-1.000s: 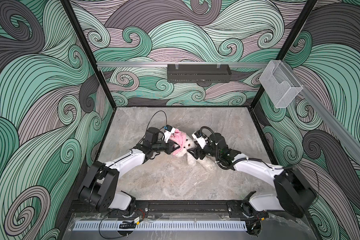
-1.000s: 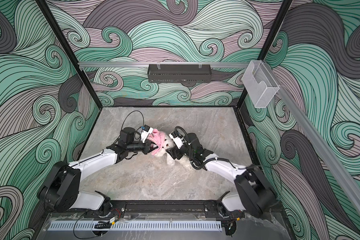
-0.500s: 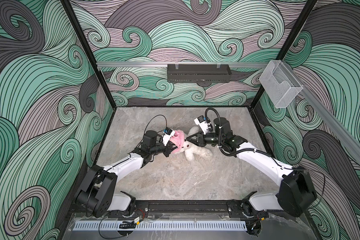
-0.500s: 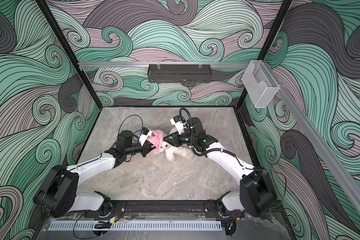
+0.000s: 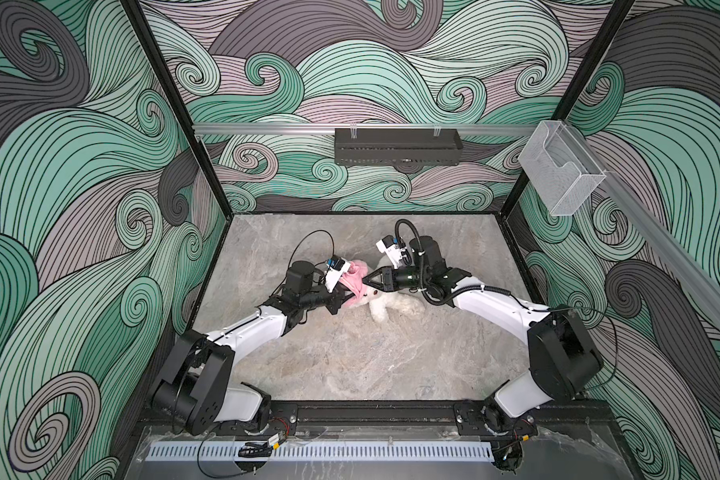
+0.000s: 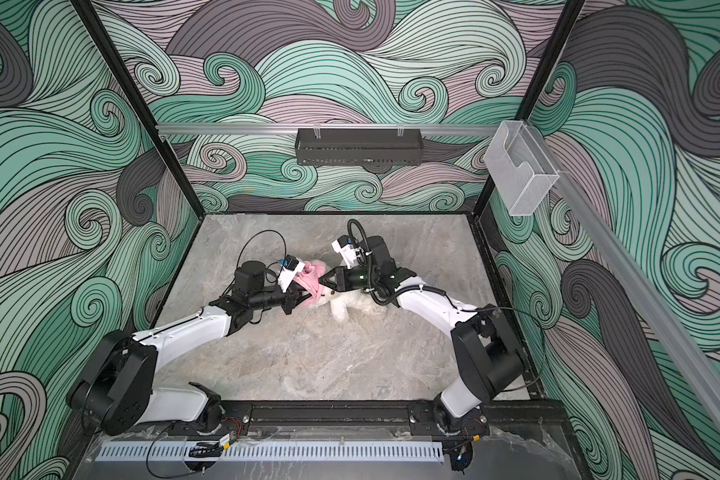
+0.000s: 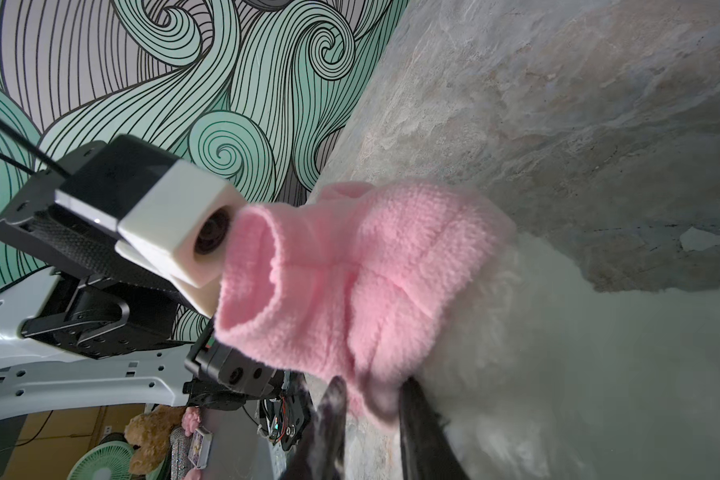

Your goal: Dress the teddy bear

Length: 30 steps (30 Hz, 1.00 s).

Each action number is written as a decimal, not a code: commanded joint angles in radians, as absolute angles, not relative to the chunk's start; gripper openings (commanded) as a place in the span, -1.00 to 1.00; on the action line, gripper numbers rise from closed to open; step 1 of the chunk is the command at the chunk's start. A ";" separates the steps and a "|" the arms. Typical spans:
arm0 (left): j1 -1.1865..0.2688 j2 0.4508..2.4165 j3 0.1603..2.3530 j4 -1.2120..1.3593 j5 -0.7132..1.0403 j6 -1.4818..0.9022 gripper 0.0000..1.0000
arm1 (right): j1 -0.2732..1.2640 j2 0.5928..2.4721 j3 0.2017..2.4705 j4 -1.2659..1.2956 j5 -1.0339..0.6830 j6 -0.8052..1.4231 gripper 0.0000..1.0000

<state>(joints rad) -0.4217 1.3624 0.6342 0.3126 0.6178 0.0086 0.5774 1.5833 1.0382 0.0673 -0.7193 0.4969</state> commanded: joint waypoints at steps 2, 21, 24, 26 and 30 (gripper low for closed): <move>-0.431 1.354 0.663 0.333 0.649 0.023 -1.00 | 0.590 1.608 1.069 0.101 -0.713 0.524 -0.61; -0.415 1.295 0.594 0.335 0.514 -0.247 -0.88 | 0.523 1.440 0.893 0.032 -0.521 0.524 -1.00; -0.411 1.301 0.592 0.335 0.520 -0.266 -0.88 | 0.512 1.424 0.878 -0.003 -0.495 0.507 -1.00; -0.410 1.302 0.588 0.334 0.528 -0.272 -0.85 | 0.505 1.419 0.879 -0.046 -0.461 0.487 -1.00; -0.410 1.307 0.584 0.321 0.559 -0.272 -0.81 | 0.479 1.413 0.862 -0.060 -0.426 0.490 -1.00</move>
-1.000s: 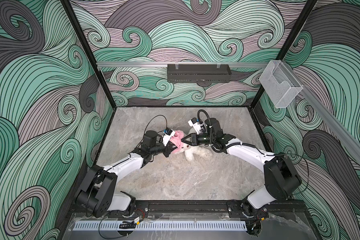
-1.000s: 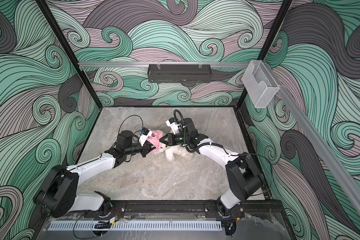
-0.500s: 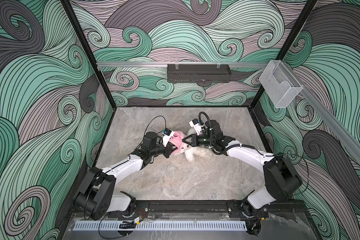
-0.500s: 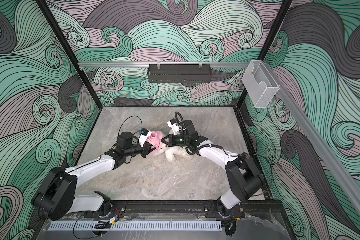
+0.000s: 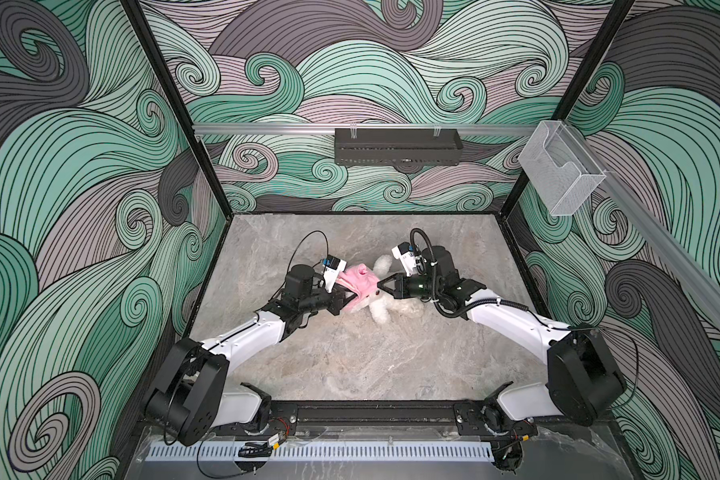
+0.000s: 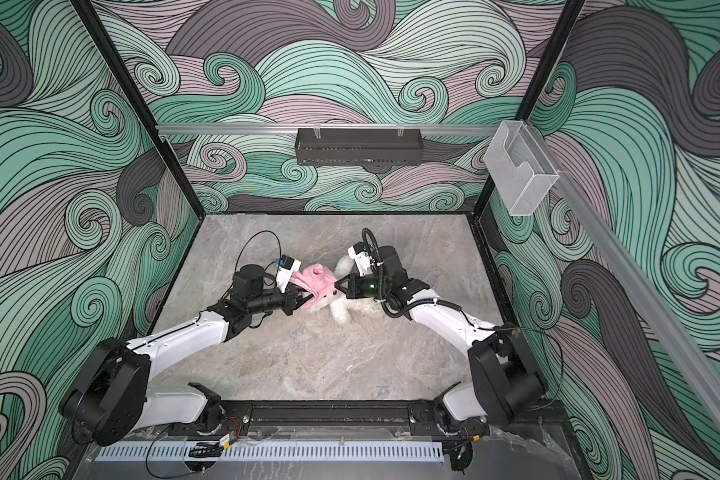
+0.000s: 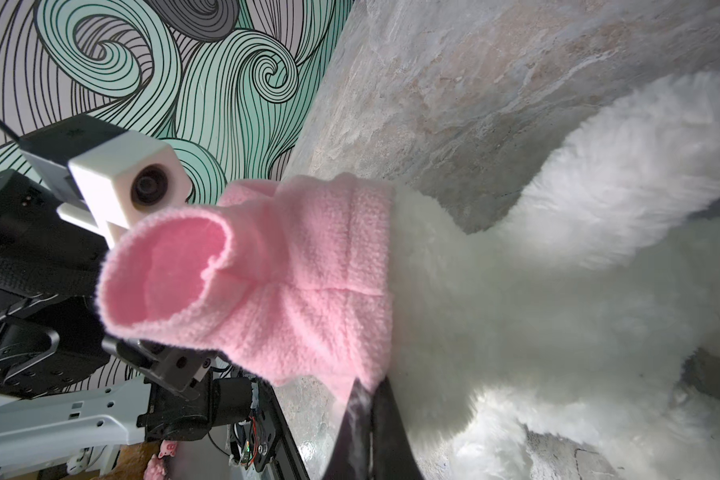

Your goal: Dress the teddy bear

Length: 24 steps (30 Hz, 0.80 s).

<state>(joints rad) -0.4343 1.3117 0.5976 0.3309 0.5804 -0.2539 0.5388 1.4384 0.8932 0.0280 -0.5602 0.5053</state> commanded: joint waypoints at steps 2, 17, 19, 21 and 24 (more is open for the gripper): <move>-0.412 1.322 0.587 0.317 0.592 -0.269 -0.80 | 0.476 1.432 0.864 -0.035 -0.441 0.494 -1.00; -0.420 1.466 0.630 0.347 0.689 -0.331 -0.50 | 0.484 1.673 0.928 0.083 -0.458 0.482 -1.00; -0.415 1.472 0.630 0.349 0.688 -0.336 -0.46 | 0.482 1.680 0.924 0.084 -0.455 0.481 -1.00; -0.410 1.474 0.624 0.356 0.687 -0.346 -0.43 | 0.477 1.686 0.919 0.092 -0.453 0.480 -1.00; -0.402 1.480 0.622 0.364 0.688 -0.356 -0.39 | 0.474 1.696 0.923 0.094 -0.463 0.480 -1.00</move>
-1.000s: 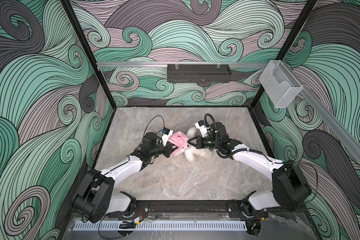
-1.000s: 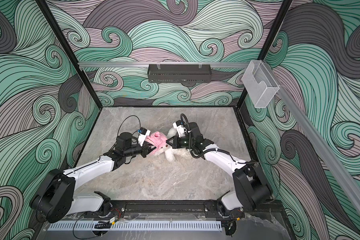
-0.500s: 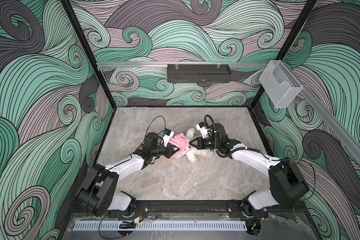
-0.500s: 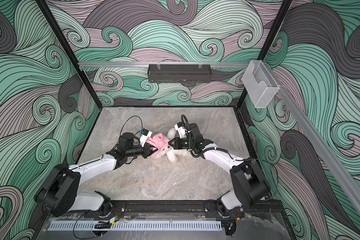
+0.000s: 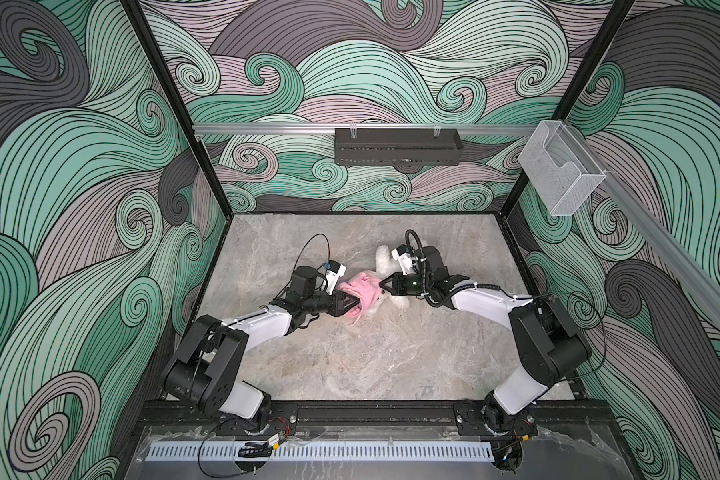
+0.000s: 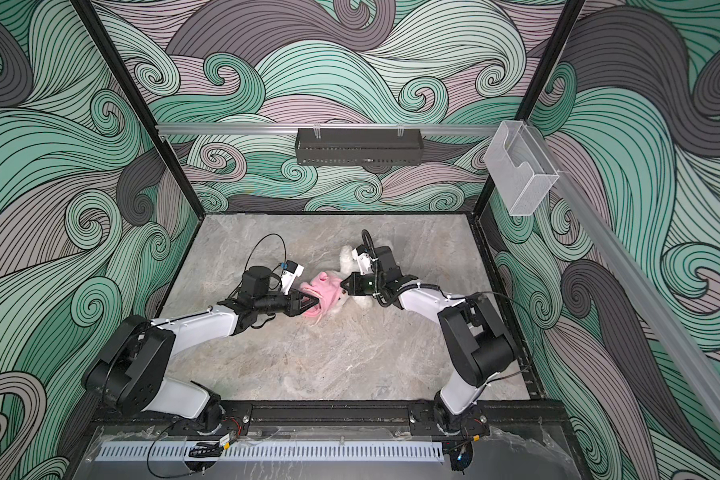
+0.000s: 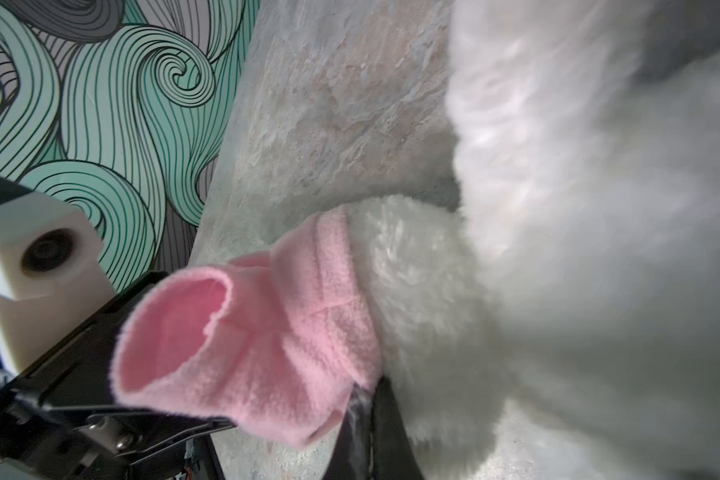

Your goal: Dress the teddy bear

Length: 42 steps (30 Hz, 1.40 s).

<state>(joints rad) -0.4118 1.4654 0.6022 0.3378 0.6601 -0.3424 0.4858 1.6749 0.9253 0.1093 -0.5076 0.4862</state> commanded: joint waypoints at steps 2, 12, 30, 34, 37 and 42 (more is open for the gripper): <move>-0.400 1.490 0.630 0.360 0.685 -0.352 -0.38 | 0.474 1.701 0.929 0.102 -0.479 0.488 -1.00; -0.406 1.499 0.625 0.331 0.680 -0.283 -0.27 | 0.467 1.735 0.977 0.115 -0.493 0.493 -1.00; -0.374 1.628 0.728 0.325 0.515 -0.236 -0.39 | 0.443 1.934 1.208 -0.010 -0.558 0.387 -1.00; -0.368 1.661 0.753 0.329 0.522 -0.244 -0.46 | 0.432 1.966 1.245 -0.032 -0.568 0.360 -1.00; -0.369 1.699 0.784 0.306 0.525 -0.241 -0.53 | 0.427 1.989 1.277 -0.051 -0.572 0.345 -1.00; -0.367 1.750 0.806 0.341 0.522 -0.273 -0.54 | 0.421 2.029 1.318 -0.059 -0.578 0.334 -1.00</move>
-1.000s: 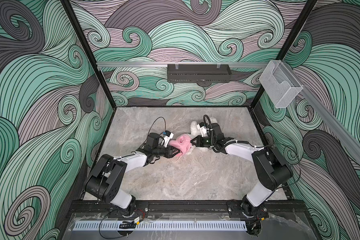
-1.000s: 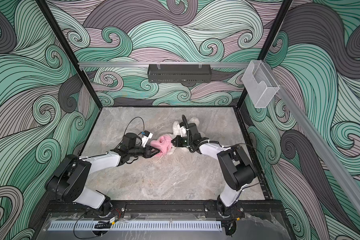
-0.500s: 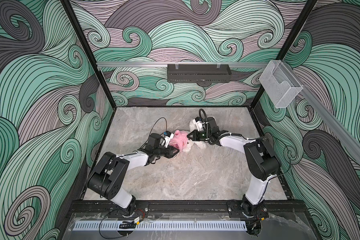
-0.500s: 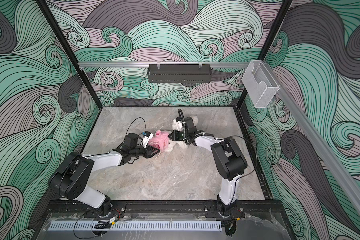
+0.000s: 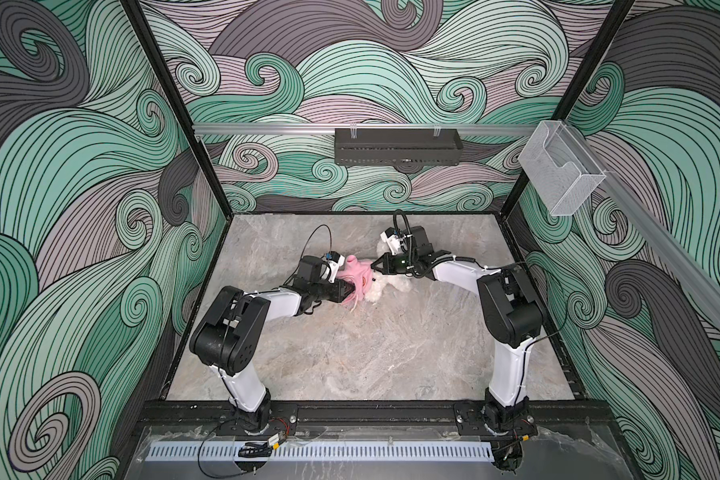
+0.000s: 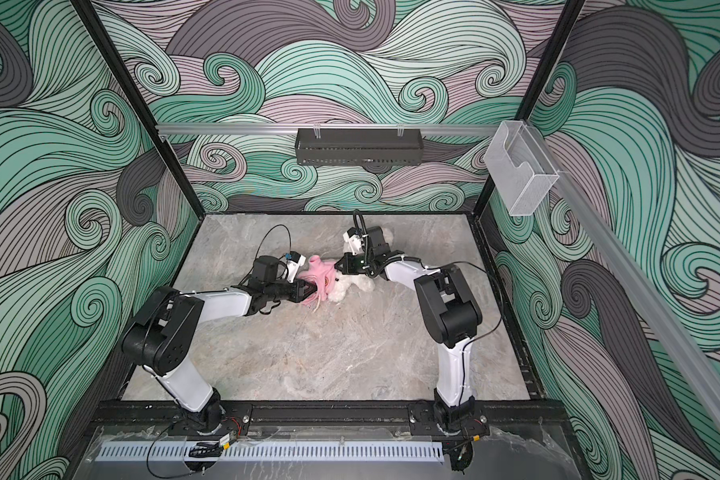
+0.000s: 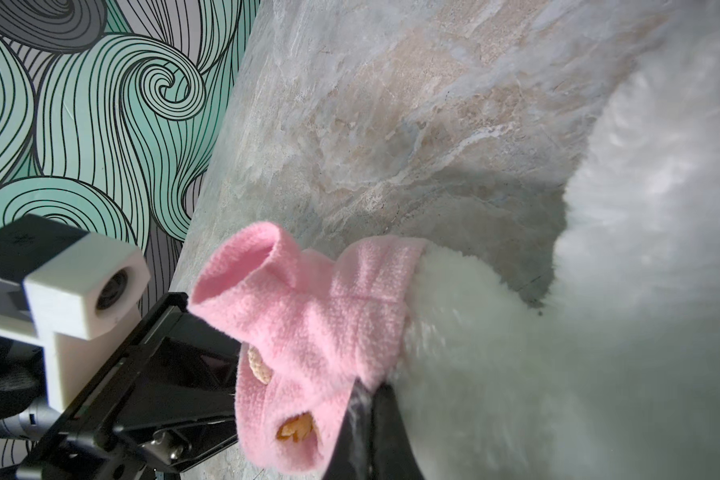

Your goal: Dress the teddy bear

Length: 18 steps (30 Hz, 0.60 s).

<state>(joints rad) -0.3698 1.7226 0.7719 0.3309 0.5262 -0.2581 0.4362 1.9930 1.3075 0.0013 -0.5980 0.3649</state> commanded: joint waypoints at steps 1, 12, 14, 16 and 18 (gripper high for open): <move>-0.368 1.759 0.814 0.349 0.520 -0.282 -0.53 | 0.419 2.038 1.325 -0.062 -0.580 0.331 -1.00; -0.368 1.872 0.903 0.491 0.579 -0.420 -0.33 | 0.416 2.079 1.344 -0.066 -0.596 0.322 -1.00; -0.369 1.888 0.910 0.529 0.604 -0.452 -0.28 | 0.416 2.079 1.344 -0.070 -0.597 0.319 -1.00; -0.370 1.908 0.918 0.554 0.615 -0.471 -0.21 | 0.416 2.081 1.342 -0.070 -0.598 0.316 -1.00; -0.377 1.932 0.942 0.539 0.614 -0.475 -0.16 | 0.416 2.083 1.341 -0.069 -0.599 0.316 -1.00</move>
